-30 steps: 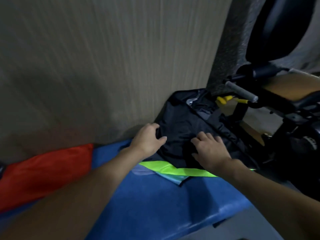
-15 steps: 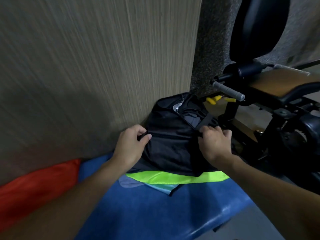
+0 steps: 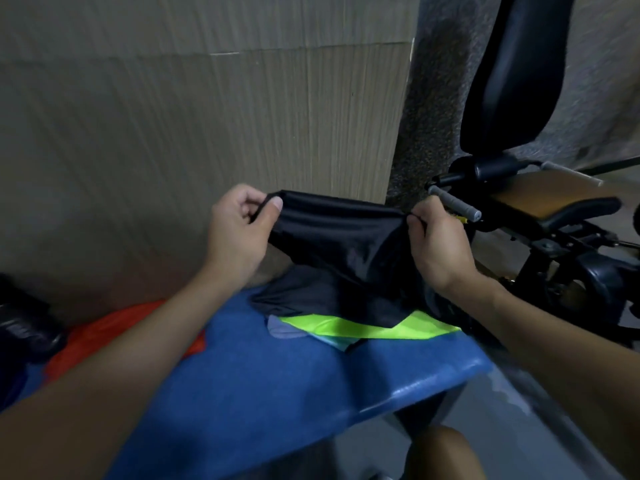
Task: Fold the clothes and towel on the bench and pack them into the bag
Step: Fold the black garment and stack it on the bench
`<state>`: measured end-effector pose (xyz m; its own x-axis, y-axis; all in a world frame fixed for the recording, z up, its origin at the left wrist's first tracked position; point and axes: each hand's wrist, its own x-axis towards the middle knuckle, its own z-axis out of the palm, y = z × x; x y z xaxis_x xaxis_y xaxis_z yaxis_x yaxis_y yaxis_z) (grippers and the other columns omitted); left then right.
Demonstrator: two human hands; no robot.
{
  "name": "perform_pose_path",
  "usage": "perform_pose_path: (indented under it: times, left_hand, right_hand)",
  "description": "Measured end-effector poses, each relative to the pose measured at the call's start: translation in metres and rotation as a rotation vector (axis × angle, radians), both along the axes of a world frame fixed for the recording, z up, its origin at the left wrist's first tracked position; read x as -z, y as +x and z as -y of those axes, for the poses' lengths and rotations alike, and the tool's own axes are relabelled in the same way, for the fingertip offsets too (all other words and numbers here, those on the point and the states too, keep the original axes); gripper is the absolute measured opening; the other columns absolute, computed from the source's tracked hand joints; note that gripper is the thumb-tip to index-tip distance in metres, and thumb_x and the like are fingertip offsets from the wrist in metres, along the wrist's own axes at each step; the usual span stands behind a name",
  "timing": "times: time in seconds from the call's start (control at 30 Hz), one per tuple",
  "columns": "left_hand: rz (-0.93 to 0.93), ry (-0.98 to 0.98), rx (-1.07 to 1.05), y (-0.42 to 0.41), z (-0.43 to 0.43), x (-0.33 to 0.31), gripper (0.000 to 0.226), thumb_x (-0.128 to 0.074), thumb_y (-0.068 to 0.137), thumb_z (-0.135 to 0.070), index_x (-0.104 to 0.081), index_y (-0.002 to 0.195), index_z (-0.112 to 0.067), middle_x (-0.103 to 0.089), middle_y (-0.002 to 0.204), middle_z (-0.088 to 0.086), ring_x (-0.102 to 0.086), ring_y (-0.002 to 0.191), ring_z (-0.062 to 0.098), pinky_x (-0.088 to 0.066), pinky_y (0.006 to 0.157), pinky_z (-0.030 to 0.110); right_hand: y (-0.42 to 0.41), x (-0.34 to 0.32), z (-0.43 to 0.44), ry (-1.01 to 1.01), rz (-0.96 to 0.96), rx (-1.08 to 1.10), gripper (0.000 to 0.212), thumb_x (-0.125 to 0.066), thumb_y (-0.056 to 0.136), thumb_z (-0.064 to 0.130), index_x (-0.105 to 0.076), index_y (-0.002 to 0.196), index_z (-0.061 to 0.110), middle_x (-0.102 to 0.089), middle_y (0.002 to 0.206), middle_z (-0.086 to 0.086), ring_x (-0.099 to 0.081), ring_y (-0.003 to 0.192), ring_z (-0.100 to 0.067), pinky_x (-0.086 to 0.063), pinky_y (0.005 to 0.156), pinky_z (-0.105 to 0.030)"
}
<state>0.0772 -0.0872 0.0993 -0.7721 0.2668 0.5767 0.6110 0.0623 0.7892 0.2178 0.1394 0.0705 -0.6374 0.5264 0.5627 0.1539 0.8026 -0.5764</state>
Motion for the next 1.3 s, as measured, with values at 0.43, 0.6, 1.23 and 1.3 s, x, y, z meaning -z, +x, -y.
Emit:
perform_pose_path:
  times: [0.43,0.6,1.23,1.3]
  left_hand:
    - [0.223,0.022,0.076,0.073,0.119,-0.053,0.015,-0.066,0.093,-0.005,-0.063,0.079,-0.011,-0.068,0.066,-0.003,-0.060,0.054,-0.001,-0.047,0.053,0.014]
    - [0.246,-0.097,0.171,0.088,0.136,-0.053,0.010,-0.064,0.094,-0.004,-0.063,0.096,0.005,-0.071,0.081,0.012,-0.063,0.065,0.010,-0.050,0.061,0.022]
    - [0.104,-0.229,0.193,0.111,0.116,-0.036,0.010,-0.072,0.089,-0.009,-0.070,0.081,-0.015,-0.075,0.082,0.008,-0.066,0.071,0.010,-0.055,0.074,0.038]
    - [0.128,-0.160,0.141,0.110,0.115,-0.043,0.006,-0.071,0.089,-0.010,-0.071,0.084,-0.008,-0.075,0.082,0.014,-0.065,0.069,0.014,-0.053,0.067,0.034]
  right_hand:
    - [0.042,-0.038,0.103,-0.138,0.195,-0.224,0.007,-0.058,0.095,0.020,-0.060,0.092,0.015,-0.068,0.094,-0.005,-0.064,0.099,-0.022,-0.053,0.088,-0.043]
    - [0.054,-0.042,0.134,-0.146,0.377,-0.360,0.016,-0.061,0.093,0.013,-0.068,0.108,0.009,-0.068,0.109,-0.004,-0.061,0.106,-0.018,-0.048,0.094,-0.037]
    - [0.054,-0.094,0.183,-0.752,0.076,-0.634,0.012,-0.061,0.094,0.006,-0.063,0.102,-0.003,-0.064,0.089,-0.016,-0.060,0.077,-0.023,-0.049,0.070,-0.031]
    - [0.057,-0.089,0.176,-0.839,0.109,-0.625,0.011,-0.063,0.093,0.008,-0.061,0.103,0.006,-0.066,0.098,-0.013,-0.062,0.086,-0.023,-0.049,0.075,-0.035]
